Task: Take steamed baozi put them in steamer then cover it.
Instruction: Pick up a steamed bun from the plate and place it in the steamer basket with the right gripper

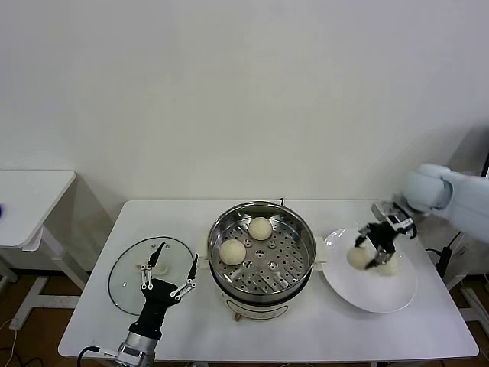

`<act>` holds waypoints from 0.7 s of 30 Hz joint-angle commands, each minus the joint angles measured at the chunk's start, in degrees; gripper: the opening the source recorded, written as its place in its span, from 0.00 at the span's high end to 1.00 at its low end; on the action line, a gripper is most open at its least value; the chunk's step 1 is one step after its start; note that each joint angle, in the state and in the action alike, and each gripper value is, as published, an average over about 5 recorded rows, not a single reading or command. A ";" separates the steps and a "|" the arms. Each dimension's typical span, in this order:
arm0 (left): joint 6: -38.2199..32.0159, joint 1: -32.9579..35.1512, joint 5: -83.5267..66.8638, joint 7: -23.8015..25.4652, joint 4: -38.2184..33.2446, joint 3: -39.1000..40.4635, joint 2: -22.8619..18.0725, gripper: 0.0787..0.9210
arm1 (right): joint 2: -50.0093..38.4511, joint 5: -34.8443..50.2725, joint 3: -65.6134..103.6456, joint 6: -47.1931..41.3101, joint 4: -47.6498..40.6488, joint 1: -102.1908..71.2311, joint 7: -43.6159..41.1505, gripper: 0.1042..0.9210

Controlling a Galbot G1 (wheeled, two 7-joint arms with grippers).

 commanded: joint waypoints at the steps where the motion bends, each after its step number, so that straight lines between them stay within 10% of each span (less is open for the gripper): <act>1: -0.09 0.04 -0.04 -0.05 -0.11 -0.03 0.12 0.12 | 8.14 1.59 -5.11 12.31 7.32 17.08 -0.45 0.33; 21: -0.30 -0.23 -0.34 -0.12 -0.02 -0.41 0.00 0.12 | 24.11 -21.59 2.35 28.58 17.78 4.18 4.47 0.32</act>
